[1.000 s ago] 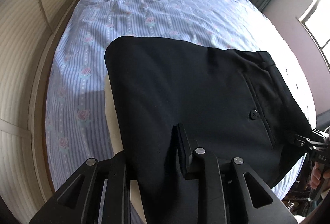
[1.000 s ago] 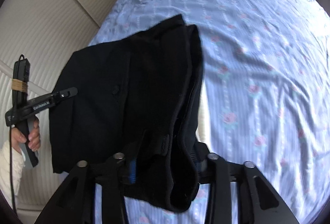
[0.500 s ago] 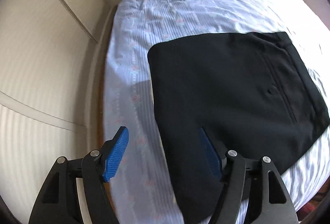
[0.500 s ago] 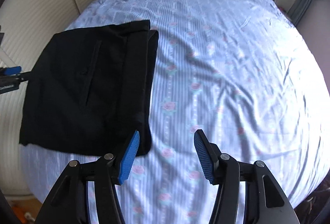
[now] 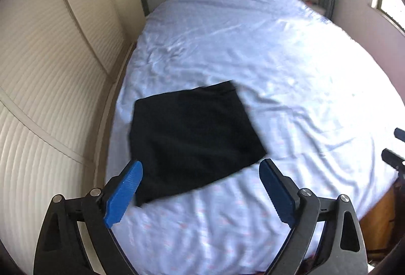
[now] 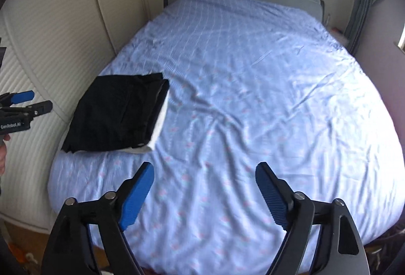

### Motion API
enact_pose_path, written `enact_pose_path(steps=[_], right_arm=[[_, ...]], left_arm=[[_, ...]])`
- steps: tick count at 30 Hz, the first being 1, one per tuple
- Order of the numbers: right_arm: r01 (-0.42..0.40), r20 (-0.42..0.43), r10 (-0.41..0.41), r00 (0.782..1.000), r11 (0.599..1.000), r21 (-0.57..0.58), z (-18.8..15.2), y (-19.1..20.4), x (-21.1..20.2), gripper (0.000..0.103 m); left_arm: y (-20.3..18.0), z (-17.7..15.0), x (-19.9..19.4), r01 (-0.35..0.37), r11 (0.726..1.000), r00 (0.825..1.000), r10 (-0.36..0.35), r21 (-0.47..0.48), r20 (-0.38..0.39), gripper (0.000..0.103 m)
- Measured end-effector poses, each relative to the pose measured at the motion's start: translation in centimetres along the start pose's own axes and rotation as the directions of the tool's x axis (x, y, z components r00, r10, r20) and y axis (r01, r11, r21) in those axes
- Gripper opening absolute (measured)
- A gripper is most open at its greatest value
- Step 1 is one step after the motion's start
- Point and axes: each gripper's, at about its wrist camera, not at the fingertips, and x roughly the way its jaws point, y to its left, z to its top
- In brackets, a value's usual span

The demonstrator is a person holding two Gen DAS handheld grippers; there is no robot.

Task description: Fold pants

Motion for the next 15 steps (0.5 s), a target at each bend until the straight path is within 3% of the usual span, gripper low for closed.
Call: enact_pose_path(steps=[11,15], right_arm=[[-0.080,0.122,0.078,0.989,0.997,0.009,-3.7,-13.3,-12.8,0.084],[-0.085,0.156,0.085,0.984,0.996,-0.004,-5.2,-17.6,-16.5,0.084]], left_arm=[[-17.7,-3.4,-12.7,0.101,0.989,0.991,-0.090,-0.112,0.101,0.100],[-23.2,-4.9,-16.3,0.089,0.987,0.990,-0.073,-0.137,0.121,0.100]])
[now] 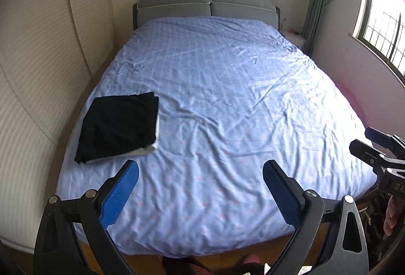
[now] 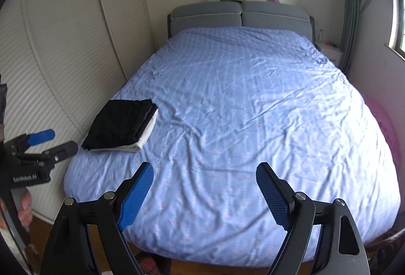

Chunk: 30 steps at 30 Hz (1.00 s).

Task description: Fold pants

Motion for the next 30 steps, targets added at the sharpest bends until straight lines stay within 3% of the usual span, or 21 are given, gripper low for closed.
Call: enact_pose_path(steps=[10,22,30], right_arm=[[0.011,0.060,-0.013,0.998,0.999,0.042,-2.6,-6.3,-7.3,0.084],[0.041,0.098,-0.047,0.994,0.997,0.067,-3.5,-8.5,-10.3,0.084],[0.037,0.112,-0.044,0.993,0.997,0.068,-3.8,-8.9,-11.2,0.084]], left_arm=[[-8.3,-1.5,-4.9,-0.002,0.998,0.999,-0.001,0.061,0.044,0.102],[-12.0,-1.1,-7.1,0.001,0.996,0.995,-0.010,0.094,0.100,0.103],[-13.0,-1.3,-7.4,-0.011,0.996,0.996,0.002,0.091,0.092,0.103]])
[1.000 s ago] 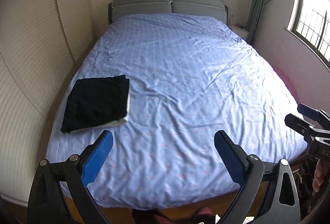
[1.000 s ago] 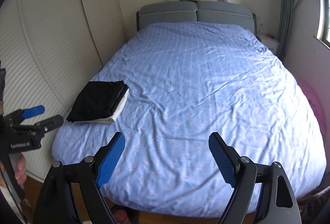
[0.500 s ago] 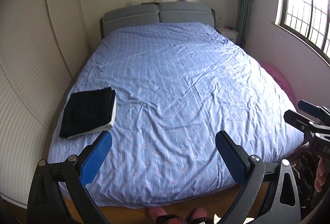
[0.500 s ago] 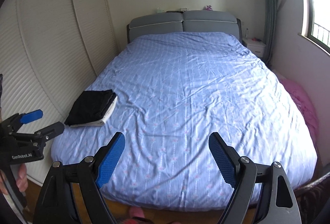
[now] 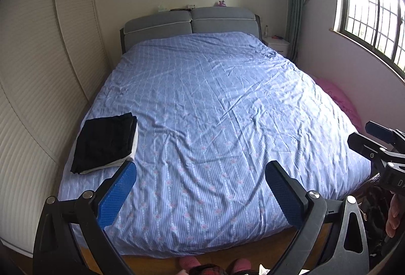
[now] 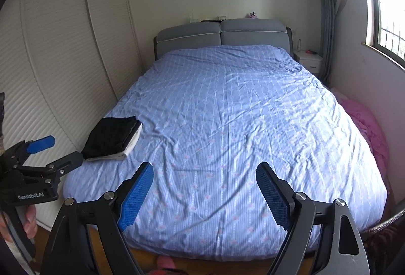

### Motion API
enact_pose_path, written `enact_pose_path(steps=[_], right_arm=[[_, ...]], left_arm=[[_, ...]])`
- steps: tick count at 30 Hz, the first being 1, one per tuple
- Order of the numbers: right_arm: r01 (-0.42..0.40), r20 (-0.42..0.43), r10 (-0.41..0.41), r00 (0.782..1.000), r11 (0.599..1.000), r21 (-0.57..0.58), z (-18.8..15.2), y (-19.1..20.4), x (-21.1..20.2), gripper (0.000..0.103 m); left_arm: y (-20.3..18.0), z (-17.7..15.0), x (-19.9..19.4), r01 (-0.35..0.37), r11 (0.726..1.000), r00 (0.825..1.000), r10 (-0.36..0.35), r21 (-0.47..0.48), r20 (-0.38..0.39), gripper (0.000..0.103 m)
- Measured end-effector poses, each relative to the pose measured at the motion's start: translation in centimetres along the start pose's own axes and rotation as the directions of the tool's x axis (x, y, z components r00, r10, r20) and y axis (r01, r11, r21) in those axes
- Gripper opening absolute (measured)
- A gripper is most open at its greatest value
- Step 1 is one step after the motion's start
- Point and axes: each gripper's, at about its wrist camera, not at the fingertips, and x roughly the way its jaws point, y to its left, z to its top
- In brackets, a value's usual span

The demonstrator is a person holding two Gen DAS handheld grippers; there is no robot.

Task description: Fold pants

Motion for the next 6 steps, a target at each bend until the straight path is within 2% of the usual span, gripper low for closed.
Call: enact_pose_path(steps=[6], right_arm=[[0.001,0.002,-0.001,1.000,1.000,0.004,-0.17,-0.46,-0.26,0.084]], left_arm=[[-0.30,-0.14,-0.11,-0.004,1.000,1.000,0.004,-0.002,-0.008,0.103]])
